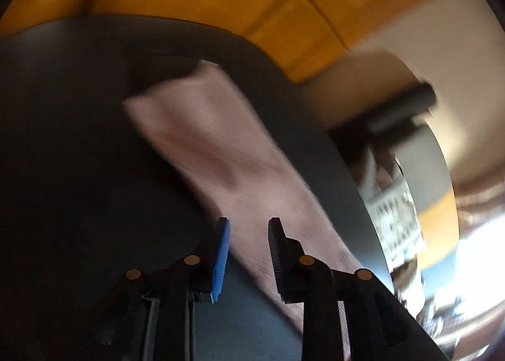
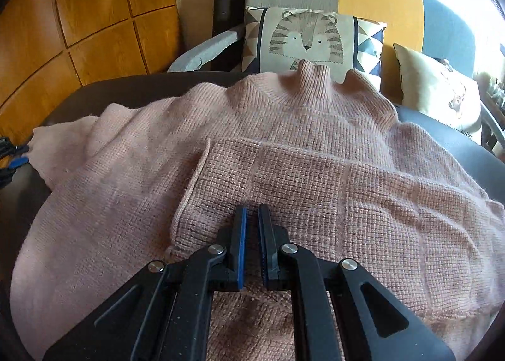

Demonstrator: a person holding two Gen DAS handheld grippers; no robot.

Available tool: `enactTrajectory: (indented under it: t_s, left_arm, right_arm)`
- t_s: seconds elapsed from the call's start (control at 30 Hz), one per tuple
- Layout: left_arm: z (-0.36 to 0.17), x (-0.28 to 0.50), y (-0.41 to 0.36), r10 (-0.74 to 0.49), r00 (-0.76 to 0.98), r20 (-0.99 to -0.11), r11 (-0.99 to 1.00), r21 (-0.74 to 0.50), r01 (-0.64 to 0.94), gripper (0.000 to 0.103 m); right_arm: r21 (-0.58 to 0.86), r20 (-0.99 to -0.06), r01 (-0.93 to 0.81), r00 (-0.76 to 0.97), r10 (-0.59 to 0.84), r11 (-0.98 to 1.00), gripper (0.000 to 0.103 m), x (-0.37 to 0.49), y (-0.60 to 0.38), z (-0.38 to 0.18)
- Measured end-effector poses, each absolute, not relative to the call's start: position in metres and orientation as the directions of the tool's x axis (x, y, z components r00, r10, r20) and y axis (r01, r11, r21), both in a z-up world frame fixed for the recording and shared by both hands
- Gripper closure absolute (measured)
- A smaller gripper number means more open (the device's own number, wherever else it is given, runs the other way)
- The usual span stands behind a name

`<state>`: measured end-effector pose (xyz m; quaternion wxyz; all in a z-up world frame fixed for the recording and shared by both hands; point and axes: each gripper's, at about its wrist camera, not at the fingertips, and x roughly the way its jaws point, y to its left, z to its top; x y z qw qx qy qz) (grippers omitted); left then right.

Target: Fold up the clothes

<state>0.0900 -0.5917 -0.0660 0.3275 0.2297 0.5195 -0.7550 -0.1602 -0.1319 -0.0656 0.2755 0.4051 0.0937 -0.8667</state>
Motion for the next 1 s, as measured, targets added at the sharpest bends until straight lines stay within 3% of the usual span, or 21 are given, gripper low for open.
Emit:
enactTrajectory:
  t_s: [0.13,0.5,0.73,1.0]
  left_arm:
    - [-0.078,0.115,-0.621,-0.262,-0.721,-0.642,-0.139,-0.714,0.686,0.076]
    - [-0.087,0.104,-0.656,-0.261,-0.754,-0.603,-0.049,-0.772,0.634,0.075]
    - [-0.086,0.098,-0.654,-0.269,-0.712,-0.649,-0.017,-0.736,0.677,0.080]
    - [-0.083,0.102,-0.652,-0.232,-0.684,-0.692,0.177,-0.721,0.670,0.073]
  right_arm:
    - [0.066,-0.753,0.553,-0.519,-0.405,-0.831,0.095,-0.161,-0.132,-0.066]
    - [0.053,-0.753,0.555,-0.524,-0.399,-0.830,0.095,-0.160,-0.133,-0.067]
    - [0.060,-0.753,0.555,-0.520,-0.402,-0.829,0.095,-0.160,-0.132,-0.066]
    - [0.071,-0.752,0.554,-0.516,-0.409,-0.829,0.095,-0.160,-0.131,-0.065]
